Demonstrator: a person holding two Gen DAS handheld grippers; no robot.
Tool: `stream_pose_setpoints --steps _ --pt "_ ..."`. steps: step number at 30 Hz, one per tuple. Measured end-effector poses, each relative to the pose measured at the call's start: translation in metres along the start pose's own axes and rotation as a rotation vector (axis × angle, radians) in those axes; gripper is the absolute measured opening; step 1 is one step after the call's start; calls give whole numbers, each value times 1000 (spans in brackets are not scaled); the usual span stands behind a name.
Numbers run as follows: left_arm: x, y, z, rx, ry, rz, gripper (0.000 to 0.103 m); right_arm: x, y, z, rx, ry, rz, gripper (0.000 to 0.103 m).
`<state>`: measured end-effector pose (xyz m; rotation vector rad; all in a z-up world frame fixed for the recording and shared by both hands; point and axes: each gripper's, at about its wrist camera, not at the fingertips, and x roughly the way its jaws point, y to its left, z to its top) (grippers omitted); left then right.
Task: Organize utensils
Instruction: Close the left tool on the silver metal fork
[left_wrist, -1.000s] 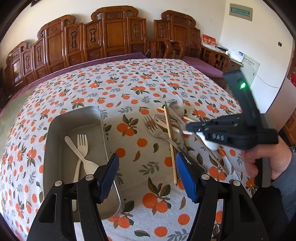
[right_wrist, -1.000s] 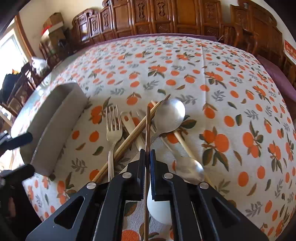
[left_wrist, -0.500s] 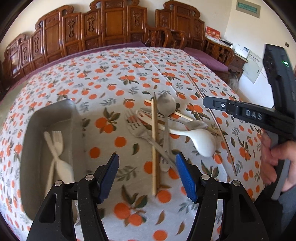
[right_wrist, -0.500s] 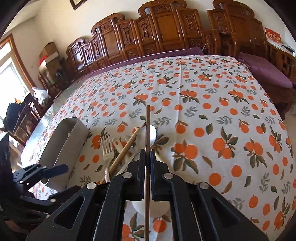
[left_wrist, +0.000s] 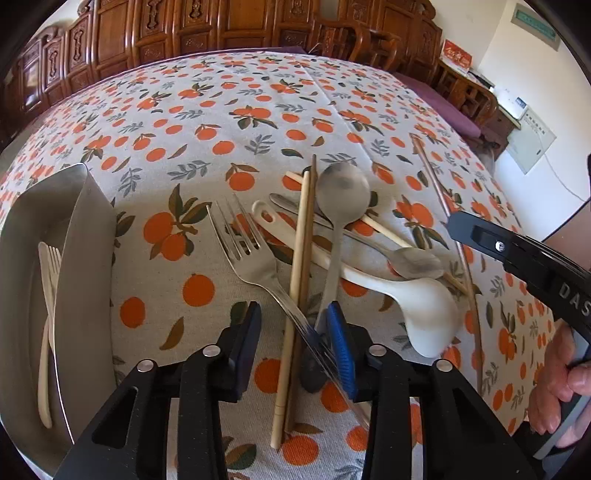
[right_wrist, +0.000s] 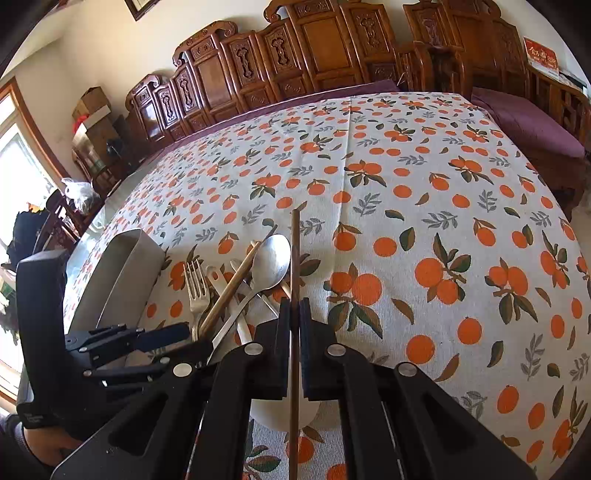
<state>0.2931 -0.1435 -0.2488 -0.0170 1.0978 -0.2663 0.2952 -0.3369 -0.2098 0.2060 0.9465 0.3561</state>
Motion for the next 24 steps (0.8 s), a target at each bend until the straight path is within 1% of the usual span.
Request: stream_pose_setpoints --steps 2,3,7,8,11,18,24 --pt "1 2 0 -8 3 -13 18 1 0 -1 -1 2 0 6" --pt "1 3 1 -11 6 -22 17 1 0 -1 -3 5 0 6" --pt "0 6 0 -20 11 -37 9 2 0 0 -3 9 -2 6" --pt "-2 7 0 -20 6 -39 6 3 0 0 -4 9 -2 6" --pt "-10 5 -1 0 -14 -31 2 4 1 -1 -13 15 -3 6" --pt "-28 7 -7 36 -44 -32 1 8 7 -2 -32 24 -4 6" --pt "-56 15 -4 48 -96 -47 1 4 19 0 -43 7 20 6"
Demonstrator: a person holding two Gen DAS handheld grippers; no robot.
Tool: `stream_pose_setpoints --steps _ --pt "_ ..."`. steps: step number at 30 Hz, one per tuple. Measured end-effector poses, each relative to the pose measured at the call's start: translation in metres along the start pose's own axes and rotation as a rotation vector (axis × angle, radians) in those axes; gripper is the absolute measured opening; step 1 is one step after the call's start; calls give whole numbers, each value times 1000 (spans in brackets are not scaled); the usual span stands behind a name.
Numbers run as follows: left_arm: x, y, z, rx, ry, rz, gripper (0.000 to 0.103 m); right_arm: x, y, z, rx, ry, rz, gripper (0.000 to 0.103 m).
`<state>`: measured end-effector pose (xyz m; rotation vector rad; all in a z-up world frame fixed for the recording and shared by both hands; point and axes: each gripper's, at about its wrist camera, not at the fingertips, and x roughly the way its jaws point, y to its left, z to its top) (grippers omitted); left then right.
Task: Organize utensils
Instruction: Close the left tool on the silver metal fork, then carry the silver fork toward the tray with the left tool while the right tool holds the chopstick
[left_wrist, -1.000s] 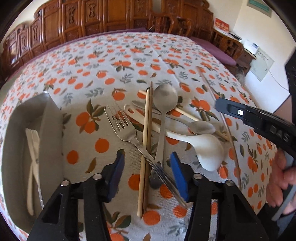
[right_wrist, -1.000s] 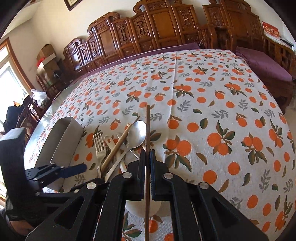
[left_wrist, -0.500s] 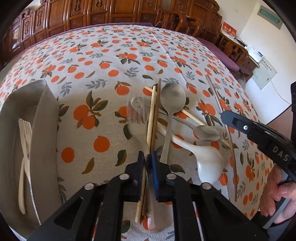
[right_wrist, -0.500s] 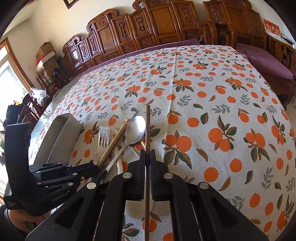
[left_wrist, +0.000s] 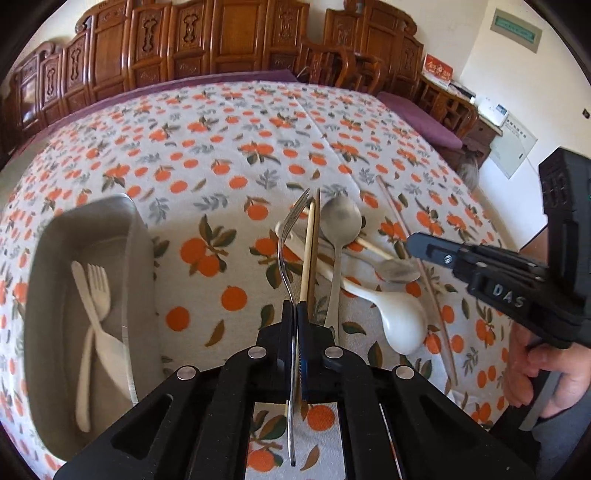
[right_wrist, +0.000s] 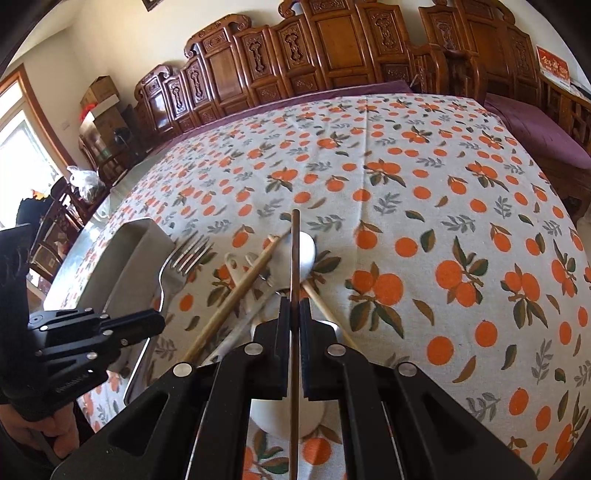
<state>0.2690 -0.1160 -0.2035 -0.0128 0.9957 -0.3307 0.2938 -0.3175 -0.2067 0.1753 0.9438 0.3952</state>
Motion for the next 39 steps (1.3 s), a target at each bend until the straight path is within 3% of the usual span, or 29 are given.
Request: stream_pose_setpoints --steps 11,18,28,39 --pt "-58 29 10 15 -97 -4 1 -13 46 9 -49 -53 84 6" --pt "-80 65 8 8 -137 42 1 -11 64 9 -88 -53 91 6" --pt "-56 116 -9 -51 -102 106 1 1 61 4 -90 -23 58 6" --pt "-33 129 -20 -27 -27 214 1 -1 66 6 -88 -27 49 6"
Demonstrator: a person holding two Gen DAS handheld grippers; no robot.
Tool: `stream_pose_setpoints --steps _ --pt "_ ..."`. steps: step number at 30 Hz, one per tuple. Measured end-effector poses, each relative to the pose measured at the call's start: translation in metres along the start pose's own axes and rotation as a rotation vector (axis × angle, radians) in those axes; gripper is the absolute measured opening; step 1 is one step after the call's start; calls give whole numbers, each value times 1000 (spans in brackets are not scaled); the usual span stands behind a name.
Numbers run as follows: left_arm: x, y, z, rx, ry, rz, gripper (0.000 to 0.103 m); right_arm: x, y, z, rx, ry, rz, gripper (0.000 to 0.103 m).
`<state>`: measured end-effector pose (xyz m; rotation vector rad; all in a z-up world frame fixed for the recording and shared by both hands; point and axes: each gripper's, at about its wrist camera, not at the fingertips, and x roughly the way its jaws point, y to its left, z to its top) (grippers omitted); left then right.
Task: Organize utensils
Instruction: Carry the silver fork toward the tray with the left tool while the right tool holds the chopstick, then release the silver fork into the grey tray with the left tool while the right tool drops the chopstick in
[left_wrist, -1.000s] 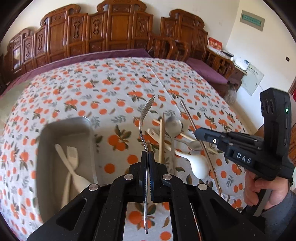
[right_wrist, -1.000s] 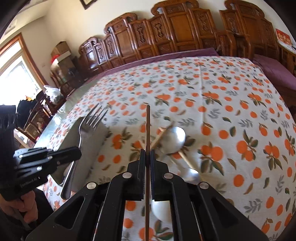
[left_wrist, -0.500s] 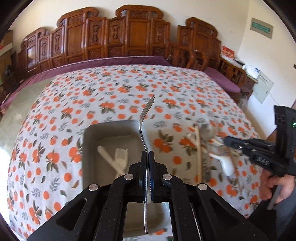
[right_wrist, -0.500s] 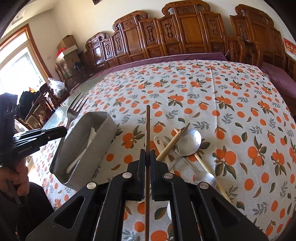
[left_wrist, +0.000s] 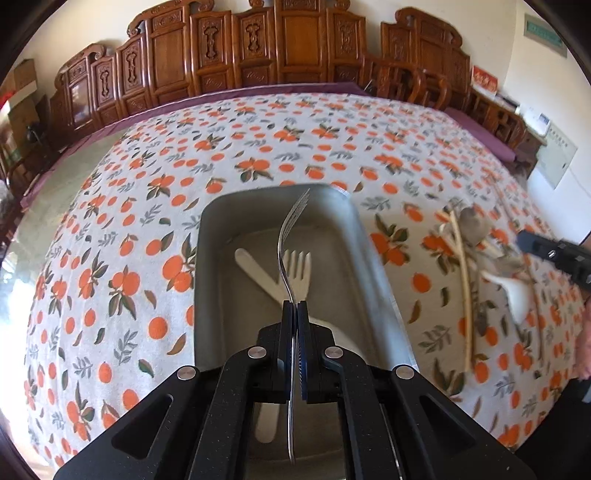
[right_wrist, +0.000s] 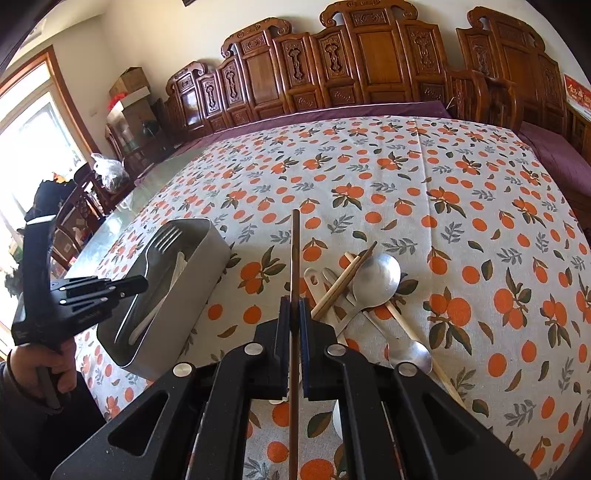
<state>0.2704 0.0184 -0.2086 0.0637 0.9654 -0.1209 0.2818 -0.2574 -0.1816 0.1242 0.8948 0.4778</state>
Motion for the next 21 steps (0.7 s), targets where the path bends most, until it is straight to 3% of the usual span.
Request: stream_pose_setpoints --steps 13,21 --pt "22 9 -4 3 92 2 2 -10 54 34 -46 -51 37 6" --pt "0 21 4 -26 27 -36 2 5 104 52 -101 -38 59 6"
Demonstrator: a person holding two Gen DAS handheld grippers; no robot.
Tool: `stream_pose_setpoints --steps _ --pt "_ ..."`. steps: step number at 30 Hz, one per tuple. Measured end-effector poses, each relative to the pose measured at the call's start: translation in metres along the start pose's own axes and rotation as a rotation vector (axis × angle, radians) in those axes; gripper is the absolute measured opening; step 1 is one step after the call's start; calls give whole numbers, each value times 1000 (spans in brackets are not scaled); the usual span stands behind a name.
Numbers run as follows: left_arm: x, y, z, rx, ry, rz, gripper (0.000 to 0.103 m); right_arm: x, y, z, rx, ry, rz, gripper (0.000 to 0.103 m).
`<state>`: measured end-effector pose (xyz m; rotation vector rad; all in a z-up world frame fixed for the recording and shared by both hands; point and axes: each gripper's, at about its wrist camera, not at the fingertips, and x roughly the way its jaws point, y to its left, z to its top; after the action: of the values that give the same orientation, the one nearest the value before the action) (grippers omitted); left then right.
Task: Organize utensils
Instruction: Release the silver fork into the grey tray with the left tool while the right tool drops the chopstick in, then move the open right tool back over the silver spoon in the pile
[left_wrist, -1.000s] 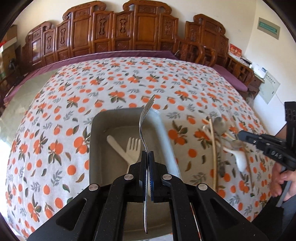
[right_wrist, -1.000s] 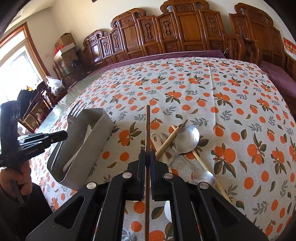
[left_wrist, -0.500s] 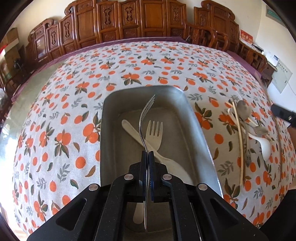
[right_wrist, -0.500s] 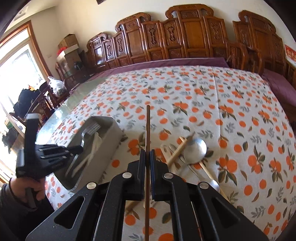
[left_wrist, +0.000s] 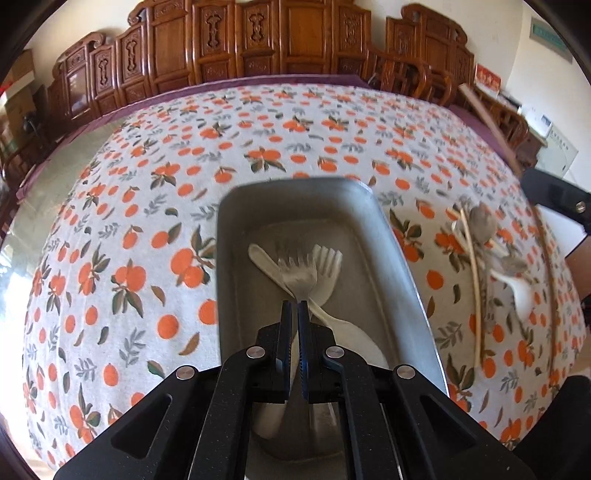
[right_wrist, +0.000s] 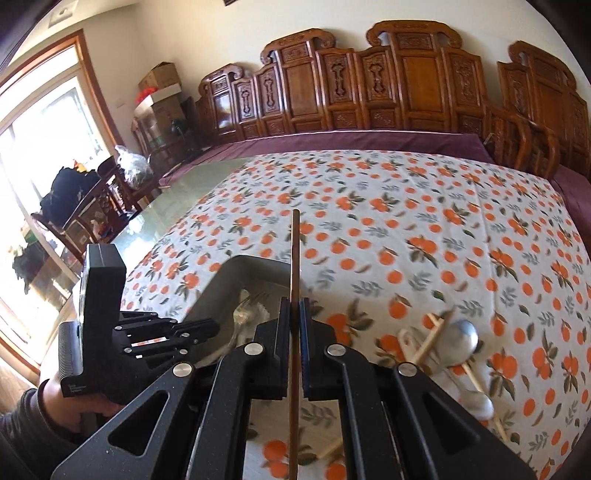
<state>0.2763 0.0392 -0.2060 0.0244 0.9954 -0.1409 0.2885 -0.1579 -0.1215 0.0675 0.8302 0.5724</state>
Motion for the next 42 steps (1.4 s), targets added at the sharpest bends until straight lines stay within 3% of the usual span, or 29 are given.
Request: stream_pose_setpoints --steps 7,19,24,35,42 --pt "-25 16 2 -17 -64 -16 2 21 30 14 9 5 28 6" --pt "-41 46 0 -73 -99 -21 2 66 58 29 81 -15 47 6" --pt "-41 50 1 -87 -103 -17 2 83 53 25 125 -17 28 6" --pt "-40 51 2 -88 -105 -14 2 117 60 -6 35 73 -46 6" --pt "-41 51 1 -90 -105 -14 2 125 60 -16 38 134 -6 9"
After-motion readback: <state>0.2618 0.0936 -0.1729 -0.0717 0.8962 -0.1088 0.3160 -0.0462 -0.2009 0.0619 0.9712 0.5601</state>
